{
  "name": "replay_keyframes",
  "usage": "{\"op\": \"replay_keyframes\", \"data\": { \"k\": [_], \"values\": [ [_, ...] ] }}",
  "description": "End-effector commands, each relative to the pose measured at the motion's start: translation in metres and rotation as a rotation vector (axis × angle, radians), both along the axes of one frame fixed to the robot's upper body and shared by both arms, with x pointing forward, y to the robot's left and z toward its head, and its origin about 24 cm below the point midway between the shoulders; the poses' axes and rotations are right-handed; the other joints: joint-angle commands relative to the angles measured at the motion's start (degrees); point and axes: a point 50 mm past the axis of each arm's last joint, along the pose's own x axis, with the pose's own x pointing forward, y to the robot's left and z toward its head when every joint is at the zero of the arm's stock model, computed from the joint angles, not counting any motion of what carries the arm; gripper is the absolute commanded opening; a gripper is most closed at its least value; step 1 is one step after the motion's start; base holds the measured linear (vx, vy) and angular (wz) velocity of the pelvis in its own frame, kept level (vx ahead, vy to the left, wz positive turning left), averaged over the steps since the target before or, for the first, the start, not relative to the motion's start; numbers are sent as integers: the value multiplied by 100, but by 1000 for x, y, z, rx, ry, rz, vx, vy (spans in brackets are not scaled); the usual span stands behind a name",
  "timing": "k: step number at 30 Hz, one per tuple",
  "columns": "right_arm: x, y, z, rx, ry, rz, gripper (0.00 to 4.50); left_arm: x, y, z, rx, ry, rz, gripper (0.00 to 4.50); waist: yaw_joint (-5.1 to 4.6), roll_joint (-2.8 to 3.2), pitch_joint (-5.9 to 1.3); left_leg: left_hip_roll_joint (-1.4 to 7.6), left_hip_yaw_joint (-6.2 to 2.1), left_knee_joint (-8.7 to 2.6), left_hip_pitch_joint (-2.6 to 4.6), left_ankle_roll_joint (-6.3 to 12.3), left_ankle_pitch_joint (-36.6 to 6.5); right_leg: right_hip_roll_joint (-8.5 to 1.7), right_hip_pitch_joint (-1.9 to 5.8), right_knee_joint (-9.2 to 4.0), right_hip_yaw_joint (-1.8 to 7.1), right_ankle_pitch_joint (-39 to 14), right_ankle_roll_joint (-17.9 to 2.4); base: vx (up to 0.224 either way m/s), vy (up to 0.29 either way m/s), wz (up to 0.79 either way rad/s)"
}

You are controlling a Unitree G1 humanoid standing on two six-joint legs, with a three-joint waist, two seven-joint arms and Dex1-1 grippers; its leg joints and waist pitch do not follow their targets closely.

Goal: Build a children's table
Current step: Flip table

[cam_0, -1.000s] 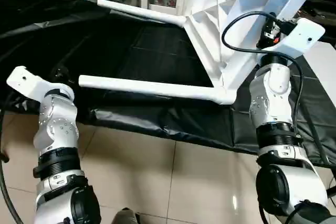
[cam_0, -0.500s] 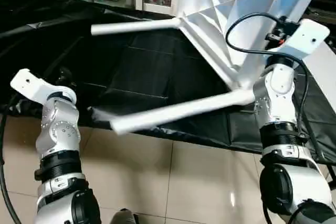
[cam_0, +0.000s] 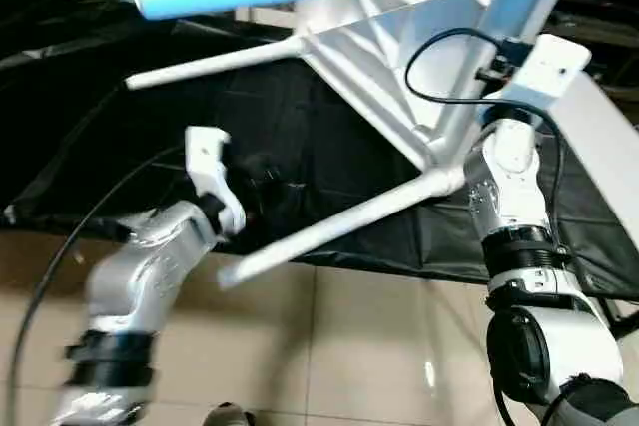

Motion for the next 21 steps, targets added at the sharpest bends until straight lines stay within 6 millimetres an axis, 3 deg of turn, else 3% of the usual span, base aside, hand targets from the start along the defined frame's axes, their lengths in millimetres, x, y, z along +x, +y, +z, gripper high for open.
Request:
{"op": "replay_keyframes", "data": {
  "k": [1, 2, 5, 10, 16, 21],
  "values": [
    [2, 4, -10, 12, 65, 34, 175, -11, -15, 3, 34, -4, -142, 310, 2, 62, -429, 42, 32, -401, 290, -350, -971, -126, 145, -305, 79, 218, -831, 0, 0, 0],
    [2, 4, -11, 13, 69, 32, 183, -13, -15, 2, 59, -1, -165, 310, -17, 50, -399, 37, 40, -431, 311, -434, -1294, -122, 133, -346, 90, -132, -821, 0, 0, 0],
    [3, 1, -10, 19, 73, 30, 211, -21, -18, 0, 133, 2, -245, 310, -24, 59, -412, 38, 30, -445, 318, -519, -1442, -140, 135, -361, 96, -392, -764, 0, 0, 0],
    [5, -1, -12, 25, 112, 33, 254, -35, -26, -1, 211, 24, -384, 310, -40, 65, -411, 37, 36, -445, 325, -569, -1436, -131, 114, -355, 98, -381, -796, 0, 0, 0],
    [3, 7, -6, 49, 65, 145, 254, -34, -21, -19, 336, 68, -354, 310, -57, 67, -419, 35, 24, -450, 308, -573, -1511, -134, 125, -367, 107, -444, -703, 0, 0, 0],
    [-4, 8, -3, 57, 21, 228, 254, -42, -26, -22, 331, 104, -414, 310, -58, 75, -427, 29, 25, -444, 308, -533, -1326, -118, 134, -341, 103, -107, -802, 0, 0, 0]
  ]
}}
